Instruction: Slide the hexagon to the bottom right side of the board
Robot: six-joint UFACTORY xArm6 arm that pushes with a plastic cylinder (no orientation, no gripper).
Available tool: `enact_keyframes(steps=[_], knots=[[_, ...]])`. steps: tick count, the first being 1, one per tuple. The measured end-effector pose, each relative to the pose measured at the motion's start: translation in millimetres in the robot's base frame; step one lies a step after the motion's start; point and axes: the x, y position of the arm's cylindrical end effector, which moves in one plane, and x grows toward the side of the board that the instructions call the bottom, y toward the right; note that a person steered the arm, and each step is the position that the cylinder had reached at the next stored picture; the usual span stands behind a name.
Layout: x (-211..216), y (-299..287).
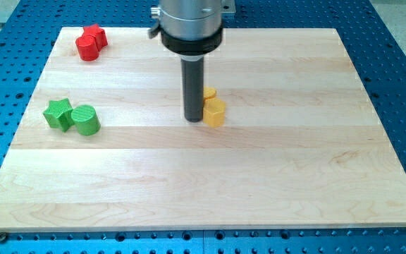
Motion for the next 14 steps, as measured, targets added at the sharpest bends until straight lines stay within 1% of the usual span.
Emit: enact_keyframes(steps=[1, 2, 3, 4, 5, 6, 7, 8, 9, 10, 11, 12, 13, 14], knots=[[30.1, 65.8], [21.0, 44.7], [11.2, 49.2], [30.8, 109.0], [56.3, 153.0], [48.0, 114.8], [18.4, 103.1], [-14.9, 116.0], [20.9, 152.7], [94.8, 173.5], [101.4, 169.8], [90.7, 162.7], [88.7, 176.8], [110.1, 224.3]])
